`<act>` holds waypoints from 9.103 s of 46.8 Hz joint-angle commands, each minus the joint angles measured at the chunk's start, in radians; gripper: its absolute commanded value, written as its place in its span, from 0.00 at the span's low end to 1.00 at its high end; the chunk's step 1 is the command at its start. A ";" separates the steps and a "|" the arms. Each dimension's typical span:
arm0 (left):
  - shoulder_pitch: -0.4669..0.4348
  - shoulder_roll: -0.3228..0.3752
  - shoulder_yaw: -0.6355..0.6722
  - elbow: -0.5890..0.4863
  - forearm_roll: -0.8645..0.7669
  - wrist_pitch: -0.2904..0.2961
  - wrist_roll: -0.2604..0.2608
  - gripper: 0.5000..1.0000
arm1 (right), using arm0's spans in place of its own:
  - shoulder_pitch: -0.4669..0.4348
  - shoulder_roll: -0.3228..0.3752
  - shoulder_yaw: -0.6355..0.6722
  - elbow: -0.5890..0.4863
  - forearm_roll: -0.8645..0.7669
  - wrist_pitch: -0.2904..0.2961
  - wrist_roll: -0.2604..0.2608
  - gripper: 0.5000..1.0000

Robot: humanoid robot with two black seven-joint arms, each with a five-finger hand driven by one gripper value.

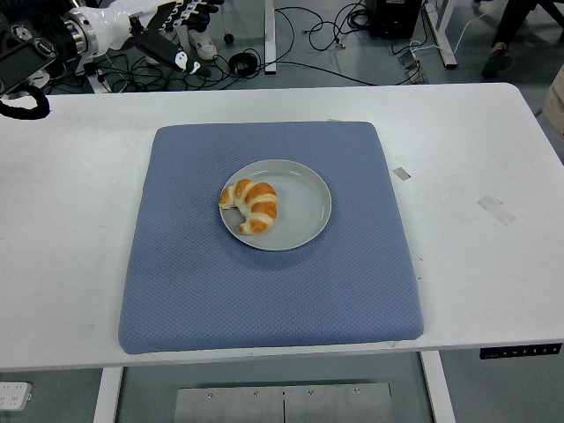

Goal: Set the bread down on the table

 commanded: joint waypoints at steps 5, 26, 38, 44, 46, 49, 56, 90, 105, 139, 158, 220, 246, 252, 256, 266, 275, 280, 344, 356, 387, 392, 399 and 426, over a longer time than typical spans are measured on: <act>-0.050 -0.003 0.009 -0.053 0.080 0.000 0.000 0.94 | 0.000 0.000 0.000 0.000 0.000 0.000 0.000 1.00; -0.100 -0.031 0.011 -0.194 0.292 0.002 0.003 0.94 | 0.000 0.000 0.000 0.000 0.000 0.000 0.000 1.00; -0.112 -0.031 0.012 -0.234 0.425 0.002 0.002 0.94 | 0.000 0.000 0.000 0.000 0.000 0.000 0.000 1.00; -0.120 -0.030 0.014 -0.264 0.478 0.002 0.000 0.94 | 0.000 0.000 0.000 0.000 0.000 0.000 -0.002 1.00; -0.120 -0.030 0.014 -0.280 0.491 0.000 0.000 0.94 | 0.000 0.000 0.000 0.000 0.000 0.000 0.000 1.00; -0.119 -0.028 0.017 -0.307 0.505 0.002 0.002 0.94 | 0.000 0.000 0.000 0.000 0.000 0.000 0.000 1.00; -0.122 -0.017 0.061 -0.347 0.519 0.000 0.002 0.94 | 0.000 0.000 -0.001 0.000 0.000 0.000 0.000 1.00; 0.015 0.003 0.100 -0.336 0.515 0.026 0.003 0.91 | 0.000 0.000 0.000 0.000 0.000 0.000 0.000 1.00; 0.042 -0.026 0.098 -0.289 0.510 0.054 0.003 0.87 | 0.000 0.000 0.000 0.000 0.000 0.000 0.000 1.00; 0.122 -0.092 0.087 -0.238 0.488 0.095 0.003 0.79 | 0.000 0.000 0.000 0.000 0.000 0.000 -0.002 1.00; 0.139 -0.106 0.089 -0.237 0.487 0.109 0.003 0.77 | 0.000 0.000 0.000 0.000 0.000 0.000 0.000 1.00; 0.082 -0.049 0.049 -0.183 0.436 0.107 0.002 0.17 | 0.000 0.000 0.000 0.000 0.000 0.000 0.000 1.00; 0.170 -0.025 0.047 0.035 0.357 0.109 0.000 0.21 | 0.000 0.000 0.000 0.000 0.000 0.000 0.000 1.00; 0.190 -0.025 0.047 0.050 0.357 0.110 0.000 0.23 | 0.000 0.000 0.000 0.000 0.000 0.000 -0.002 1.00; 0.199 -0.025 0.047 0.055 0.357 0.110 0.000 0.24 | 0.000 0.000 0.000 0.000 0.000 0.000 0.000 1.00; 0.225 -0.025 0.046 0.072 0.357 0.117 -0.001 0.27 | 0.000 0.000 0.000 0.000 0.000 0.000 0.000 1.00; 0.240 -0.029 0.046 0.073 0.357 0.126 -0.001 0.27 | 0.000 0.000 0.000 0.000 0.000 0.000 0.000 1.00; 0.257 -0.033 0.044 0.073 0.357 0.138 -0.001 0.28 | 0.000 0.000 -0.001 0.000 0.000 0.000 0.000 1.00; 0.250 -0.026 0.029 0.073 0.182 0.135 0.003 0.79 | 0.000 0.000 0.000 0.000 0.000 0.000 0.000 1.00; 0.197 -0.025 0.012 0.095 0.088 0.124 0.006 0.78 | 0.000 0.000 0.000 0.000 0.000 0.000 0.000 1.00; 0.211 -0.025 -0.130 0.171 -0.045 0.092 0.006 0.79 | 0.000 0.000 -0.001 0.000 0.000 0.000 0.000 1.00; 0.219 -0.026 -0.130 0.171 -0.056 0.092 0.006 0.79 | 0.000 0.000 0.000 0.000 0.000 0.000 0.000 1.00; 0.222 -0.025 -0.134 0.171 -0.056 0.094 0.006 0.79 | 0.000 0.000 0.000 0.000 0.000 0.000 0.000 1.00; 0.227 -0.022 -0.134 0.171 -0.056 0.092 0.006 0.80 | -0.003 0.000 0.000 0.020 0.000 0.000 0.000 1.00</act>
